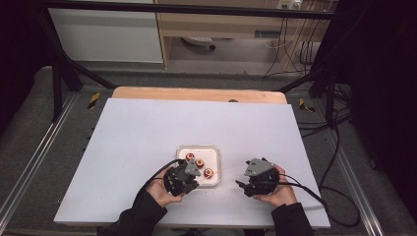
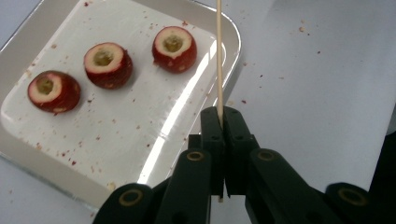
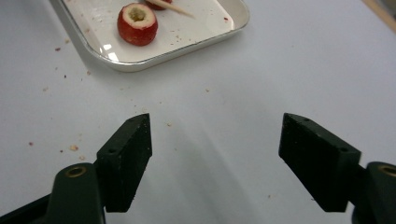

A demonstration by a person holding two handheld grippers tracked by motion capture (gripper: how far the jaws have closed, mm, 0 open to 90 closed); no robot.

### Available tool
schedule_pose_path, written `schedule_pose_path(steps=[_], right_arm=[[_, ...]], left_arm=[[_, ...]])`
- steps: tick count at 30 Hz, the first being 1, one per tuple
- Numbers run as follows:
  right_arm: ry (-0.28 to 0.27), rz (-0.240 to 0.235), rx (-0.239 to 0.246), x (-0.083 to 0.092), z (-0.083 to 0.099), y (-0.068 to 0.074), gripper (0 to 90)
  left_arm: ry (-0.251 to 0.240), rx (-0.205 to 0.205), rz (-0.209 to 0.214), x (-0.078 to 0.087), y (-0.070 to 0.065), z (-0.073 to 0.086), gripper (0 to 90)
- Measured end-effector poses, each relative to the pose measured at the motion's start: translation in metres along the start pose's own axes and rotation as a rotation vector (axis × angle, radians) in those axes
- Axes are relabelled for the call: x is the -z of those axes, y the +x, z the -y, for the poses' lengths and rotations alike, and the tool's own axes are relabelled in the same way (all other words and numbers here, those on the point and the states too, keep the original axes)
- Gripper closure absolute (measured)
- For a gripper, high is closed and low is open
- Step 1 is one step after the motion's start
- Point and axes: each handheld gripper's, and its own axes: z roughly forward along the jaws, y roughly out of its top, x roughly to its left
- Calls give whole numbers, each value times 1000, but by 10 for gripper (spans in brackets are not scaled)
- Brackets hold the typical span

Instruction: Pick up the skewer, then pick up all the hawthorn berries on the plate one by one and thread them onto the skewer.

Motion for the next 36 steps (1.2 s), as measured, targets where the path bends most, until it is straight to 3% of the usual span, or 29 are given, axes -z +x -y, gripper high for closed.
schedule_pose_path(steps=[3,4,7,9,10,12,13,18,25,36], right_arm=[[-5,-23,-106,1,3,-2,209],[-5,-23,-106,1,3,-2,209],[3,-33,-175,0,4,-2,152],[4,-37,-186,0,3,-3,139],[5,-53,-230,-1,2,-3,114],[9,-59,-251,-2,1,-3,101],[6,-76,-286,-2,0,-5,86],[17,-91,-326,-3,-4,-7,49],[36,-122,-383,-6,-18,-10,33],[85,-142,-367,-15,-50,-7,28]], left_arm=[[-27,24,-12,4,2,7,883],[-39,34,-17,6,3,11,883],[-82,66,-33,11,5,22,883],[-108,86,-44,15,6,30,883],[-124,100,-47,16,7,34,882],[-147,122,-57,19,8,43,883],[-159,133,-63,20,8,47,882],[-205,187,-74,23,13,65,882],[-248,220,-87,29,17,81,882],[-283,246,-100,32,20,94,882]])
